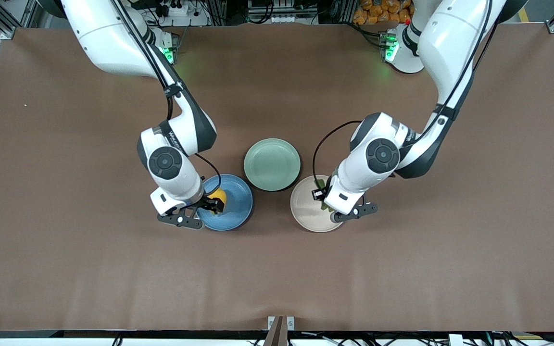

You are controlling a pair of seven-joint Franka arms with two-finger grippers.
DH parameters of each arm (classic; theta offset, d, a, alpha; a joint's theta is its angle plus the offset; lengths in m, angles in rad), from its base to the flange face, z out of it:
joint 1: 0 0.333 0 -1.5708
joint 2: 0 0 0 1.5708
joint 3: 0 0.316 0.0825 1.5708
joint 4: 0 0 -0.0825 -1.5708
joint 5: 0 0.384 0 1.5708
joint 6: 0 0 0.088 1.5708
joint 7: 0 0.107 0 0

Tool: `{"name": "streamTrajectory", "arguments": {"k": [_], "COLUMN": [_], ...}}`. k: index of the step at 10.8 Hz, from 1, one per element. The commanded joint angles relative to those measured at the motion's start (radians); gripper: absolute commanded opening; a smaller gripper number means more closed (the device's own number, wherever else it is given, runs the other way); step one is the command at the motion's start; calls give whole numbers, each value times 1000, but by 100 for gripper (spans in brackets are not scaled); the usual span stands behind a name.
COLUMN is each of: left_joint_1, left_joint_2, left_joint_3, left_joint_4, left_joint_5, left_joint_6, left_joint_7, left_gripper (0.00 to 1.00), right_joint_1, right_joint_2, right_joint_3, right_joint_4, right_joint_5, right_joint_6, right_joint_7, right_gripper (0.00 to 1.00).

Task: Place lemon and lettuce in plates
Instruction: 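Open the right gripper while the left gripper lowers lettuce onto the cream plate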

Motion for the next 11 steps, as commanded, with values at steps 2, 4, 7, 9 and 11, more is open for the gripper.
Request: {"name": "streamTrajectory", "arguments": {"k": [2, 4, 7, 9, 11], "left_joint_1": [-53, -84, -82, -79, -70], "left_joint_2": [46, 60, 60, 57, 47], "left_joint_3": [13, 56, 61, 61, 62], "left_joint_4": [20, 20, 14, 12, 9], "left_joint_5": [38, 39, 130, 133, 134], "left_joint_6": [109, 127, 127, 127, 120], "left_joint_7": [-89, -86, -68, -69, -74], "left_gripper": [0, 61, 100, 100, 100], "right_joint_1": [-65, -107, -163, -183, -239], "right_joint_2": [-44, -73, -112, -149, -169], "right_joint_3": [14, 17, 17, 8, 9], "right_joint_4": [27, 28, 28, 28, 40], "right_joint_5": [-6, -4, 20, 6, 15], "right_joint_6": [-105, -162, -221, -274, -320], "right_joint_7": [-99, -162, -257, -284, -377], "right_gripper": [100, 100, 100, 100, 100]}}
